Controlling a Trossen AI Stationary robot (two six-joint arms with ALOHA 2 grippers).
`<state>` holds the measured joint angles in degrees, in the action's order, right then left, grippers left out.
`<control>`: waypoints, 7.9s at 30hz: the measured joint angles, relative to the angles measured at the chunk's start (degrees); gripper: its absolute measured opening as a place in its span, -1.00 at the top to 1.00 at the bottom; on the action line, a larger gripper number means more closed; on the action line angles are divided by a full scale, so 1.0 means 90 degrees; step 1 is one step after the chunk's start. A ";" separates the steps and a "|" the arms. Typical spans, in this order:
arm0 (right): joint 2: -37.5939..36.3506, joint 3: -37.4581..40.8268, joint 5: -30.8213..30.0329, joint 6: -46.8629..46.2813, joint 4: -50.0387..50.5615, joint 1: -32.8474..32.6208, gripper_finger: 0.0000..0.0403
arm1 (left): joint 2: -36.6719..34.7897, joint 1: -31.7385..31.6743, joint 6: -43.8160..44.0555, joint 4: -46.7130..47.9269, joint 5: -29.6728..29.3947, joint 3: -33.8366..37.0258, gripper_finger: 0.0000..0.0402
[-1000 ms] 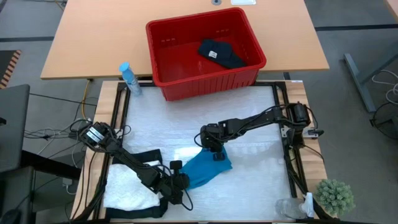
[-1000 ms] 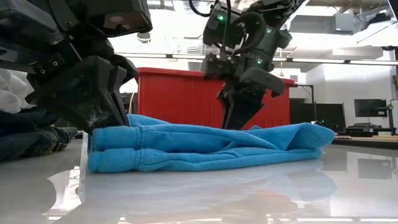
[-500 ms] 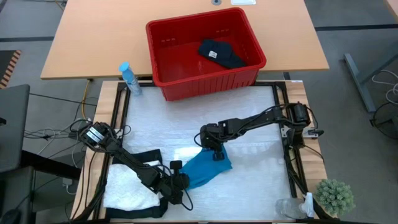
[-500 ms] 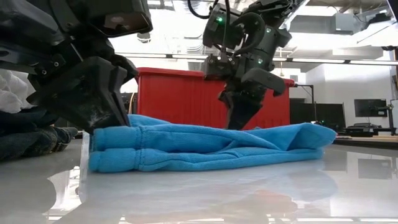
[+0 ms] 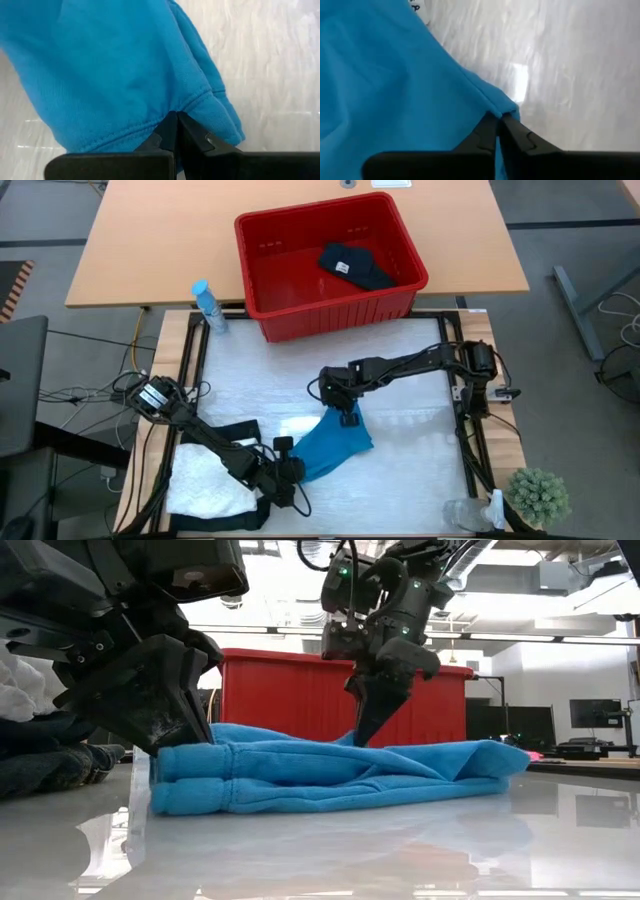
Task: Fold Laundry from Bin
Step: Fold the blue shorts from the red bin
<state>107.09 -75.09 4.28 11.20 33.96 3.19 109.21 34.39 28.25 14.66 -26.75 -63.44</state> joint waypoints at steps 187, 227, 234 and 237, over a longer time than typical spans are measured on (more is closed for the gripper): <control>-0.0729 0.0481 -0.0985 -0.4931 -0.0254 -0.4418 0.05 | -0.1493 -0.3080 -0.2794 -0.3149 0.2914 0.1800 0.92; 0.0931 -0.0391 -0.3017 -0.1046 -0.1090 -0.3384 -0.37 | -0.0646 -0.3677 -0.4118 -0.2749 0.3442 0.1712 0.99; 0.0952 -0.0470 -0.2981 -0.0985 -0.1021 -0.3331 -0.38 | -0.0646 -0.3677 -0.4053 -0.2784 0.3437 0.1715 0.99; 0.0952 -0.0468 -0.2975 -0.0872 -0.1066 -0.3336 -0.38 | -0.0646 -0.3677 -0.4007 -0.2786 0.3437 0.1715 0.99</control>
<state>115.66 -79.31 -22.50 3.36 24.36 -26.83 103.39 1.30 -7.81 -10.41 4.19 -48.01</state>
